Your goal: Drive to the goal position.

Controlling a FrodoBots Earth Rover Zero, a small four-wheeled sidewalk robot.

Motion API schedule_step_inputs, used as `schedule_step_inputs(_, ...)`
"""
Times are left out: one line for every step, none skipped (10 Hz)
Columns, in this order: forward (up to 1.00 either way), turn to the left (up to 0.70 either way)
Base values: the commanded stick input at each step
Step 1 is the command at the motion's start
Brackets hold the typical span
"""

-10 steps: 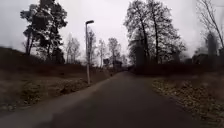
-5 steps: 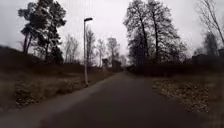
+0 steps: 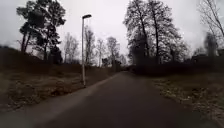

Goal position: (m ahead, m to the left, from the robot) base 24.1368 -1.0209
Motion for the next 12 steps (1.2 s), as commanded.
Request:
schedule_step_inputs(0.7,0.0)
schedule_step_inputs(0.7,0.0)
schedule_step_inputs(0.7,0.0)
schedule_step_inputs(0.7,0.0)
schedule_step_inputs(0.7,0.0)
schedule_step_inputs(0.7,0.0)
schedule_step_inputs(0.7,0.0)
schedule_step_inputs(0.7,0.0)
schedule_step_inputs(0.7,0.0)
schedule_step_inputs(0.7,0.0)
schedule_step_inputs(0.7,0.0)
schedule_step_inputs(0.7,0.0)
